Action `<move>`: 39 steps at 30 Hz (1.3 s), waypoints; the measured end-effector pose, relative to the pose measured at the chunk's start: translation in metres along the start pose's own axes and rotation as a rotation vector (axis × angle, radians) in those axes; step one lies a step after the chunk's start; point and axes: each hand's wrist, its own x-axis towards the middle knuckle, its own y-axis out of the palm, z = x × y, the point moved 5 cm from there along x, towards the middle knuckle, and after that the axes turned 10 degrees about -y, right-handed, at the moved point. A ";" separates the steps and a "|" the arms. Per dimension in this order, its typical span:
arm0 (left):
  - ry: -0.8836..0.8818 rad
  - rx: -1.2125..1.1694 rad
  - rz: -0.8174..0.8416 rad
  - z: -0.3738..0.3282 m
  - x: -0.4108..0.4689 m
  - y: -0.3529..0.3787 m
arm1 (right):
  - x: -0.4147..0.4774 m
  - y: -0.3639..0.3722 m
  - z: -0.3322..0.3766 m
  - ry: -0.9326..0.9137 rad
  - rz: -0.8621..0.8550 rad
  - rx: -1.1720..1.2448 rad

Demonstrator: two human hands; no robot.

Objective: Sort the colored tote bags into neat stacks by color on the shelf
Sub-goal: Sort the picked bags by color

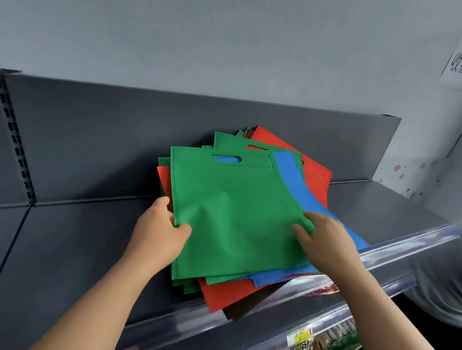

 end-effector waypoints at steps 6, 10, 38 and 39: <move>-0.081 -0.038 0.041 0.003 -0.004 0.011 | 0.006 0.007 -0.006 0.038 0.074 0.035; -0.099 -0.063 -0.020 0.004 0.000 0.009 | 0.005 0.006 -0.005 0.012 0.054 0.079; -0.036 -0.320 -0.232 0.041 -0.031 -0.060 | 0.000 0.014 0.049 0.059 -0.001 0.699; -0.045 -0.312 -0.241 0.046 -0.033 -0.068 | -0.001 0.016 0.057 0.056 0.003 0.714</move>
